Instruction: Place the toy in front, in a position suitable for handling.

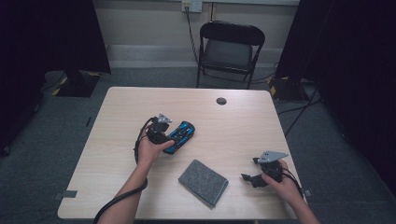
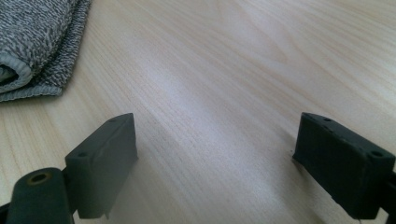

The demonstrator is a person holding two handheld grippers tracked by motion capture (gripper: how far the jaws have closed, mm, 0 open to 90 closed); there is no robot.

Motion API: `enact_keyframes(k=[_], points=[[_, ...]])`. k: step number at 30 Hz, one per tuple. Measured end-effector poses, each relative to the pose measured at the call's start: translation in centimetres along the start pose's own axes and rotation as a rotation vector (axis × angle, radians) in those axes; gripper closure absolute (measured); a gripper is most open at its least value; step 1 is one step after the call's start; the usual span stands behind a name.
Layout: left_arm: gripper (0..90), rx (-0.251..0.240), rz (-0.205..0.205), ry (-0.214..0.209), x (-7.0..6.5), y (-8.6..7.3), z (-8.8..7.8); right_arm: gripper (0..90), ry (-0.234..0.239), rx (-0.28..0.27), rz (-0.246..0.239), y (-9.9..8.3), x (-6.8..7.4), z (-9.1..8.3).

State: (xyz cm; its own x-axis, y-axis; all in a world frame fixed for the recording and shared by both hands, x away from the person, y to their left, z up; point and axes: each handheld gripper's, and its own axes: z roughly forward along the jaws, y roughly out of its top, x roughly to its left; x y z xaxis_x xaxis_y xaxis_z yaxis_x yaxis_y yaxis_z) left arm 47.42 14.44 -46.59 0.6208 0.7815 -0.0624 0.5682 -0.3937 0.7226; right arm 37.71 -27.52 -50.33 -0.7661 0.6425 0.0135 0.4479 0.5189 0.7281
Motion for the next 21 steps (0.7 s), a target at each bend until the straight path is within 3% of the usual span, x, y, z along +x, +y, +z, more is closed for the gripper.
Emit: enact_keyframes(k=[4, 5, 9, 12, 13, 21], points=[[16.1, -0.004, 0.016, 0.002, 0.2, -1.0, -1.0, 11.9, -0.001, 0.001, 0.000, 0.0, 0.0, 0.0], [16.1, -0.022, 0.001, 0.004, 0.2, -1.2, -1.1, 11.9, -0.001, 0.001, 0.000, 0.0, 0.0, 0.0], [16.1, -0.013, 0.012, -0.008, 0.3, -1.9, -1.5, 11.9, 0.000, 0.000, 0.000, 0.0, 0.0, 0.0], [16.1, -0.001, 0.019, 0.002, 0.2, -2.6, -1.3, 11.9, -0.001, 0.000, 0.000, 0.0, 0.0, 0.0], [16.1, -0.005, 0.005, 0.001, 0.2, -2.8, -1.2, 11.9, -0.001, 0.000, 0.000, 0.0, 0.0, 0.0], [16.8, 0.008, 0.023, -0.025, -0.1, -3.9, -0.5, 11.9, -0.001, 0.000, -0.001, 0.0, 0.0, 0.0]])
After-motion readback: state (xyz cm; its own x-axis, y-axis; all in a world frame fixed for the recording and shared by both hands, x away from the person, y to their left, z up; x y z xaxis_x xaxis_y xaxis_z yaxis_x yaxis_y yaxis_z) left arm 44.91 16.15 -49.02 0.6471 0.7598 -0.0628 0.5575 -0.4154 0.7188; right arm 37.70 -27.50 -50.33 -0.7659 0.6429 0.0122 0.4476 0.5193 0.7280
